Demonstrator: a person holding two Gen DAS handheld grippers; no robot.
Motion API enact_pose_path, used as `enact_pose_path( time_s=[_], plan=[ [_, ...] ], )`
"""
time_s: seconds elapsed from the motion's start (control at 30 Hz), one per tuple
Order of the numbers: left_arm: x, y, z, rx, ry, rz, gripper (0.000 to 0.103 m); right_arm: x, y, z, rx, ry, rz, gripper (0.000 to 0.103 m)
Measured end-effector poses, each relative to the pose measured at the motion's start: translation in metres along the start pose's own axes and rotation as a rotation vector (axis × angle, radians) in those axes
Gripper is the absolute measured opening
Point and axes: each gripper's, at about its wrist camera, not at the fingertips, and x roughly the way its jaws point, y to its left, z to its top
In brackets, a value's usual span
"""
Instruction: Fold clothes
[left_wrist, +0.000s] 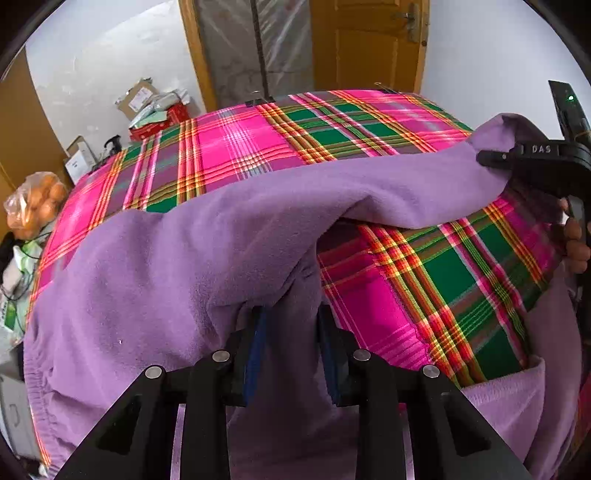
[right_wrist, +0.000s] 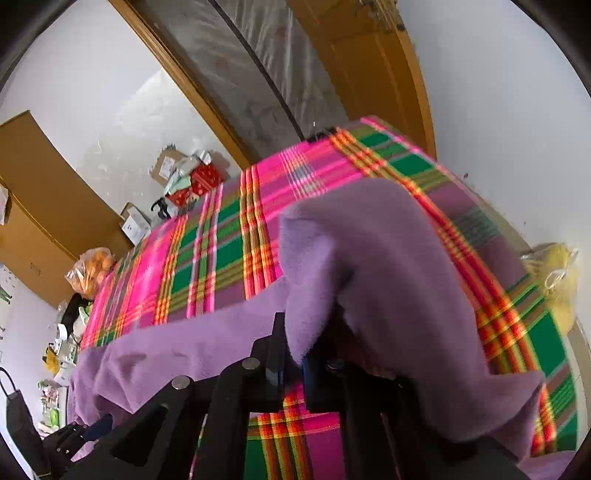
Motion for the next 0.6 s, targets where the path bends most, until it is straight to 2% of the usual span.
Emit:
enact_pose_path(
  time_s=[0.03,0.17,0.43,0.6],
  plan=[
    [0.0,0.0,0.0,0.007,0.002,-0.003,0.008,-0.005,0.001,0.003,-0.005,-0.015,-0.003,0.006],
    [-0.004,0.003,-0.003,0.008,0.009,-0.049,0.005,-0.027,0.007,0.014,-0.022,-0.079,-0.018,0.006],
    [-0.028,0.019,-0.006,-0.054,0.007,-0.262,0.004,-0.053,0.011,0.038,-0.03,-0.157,-0.067,0.006],
    [-0.049,0.015,-0.011,-0.022,-0.016,-0.379,0.004,-0.046,0.01,0.048,-0.033,-0.155,-0.111,0.006]
  ],
)
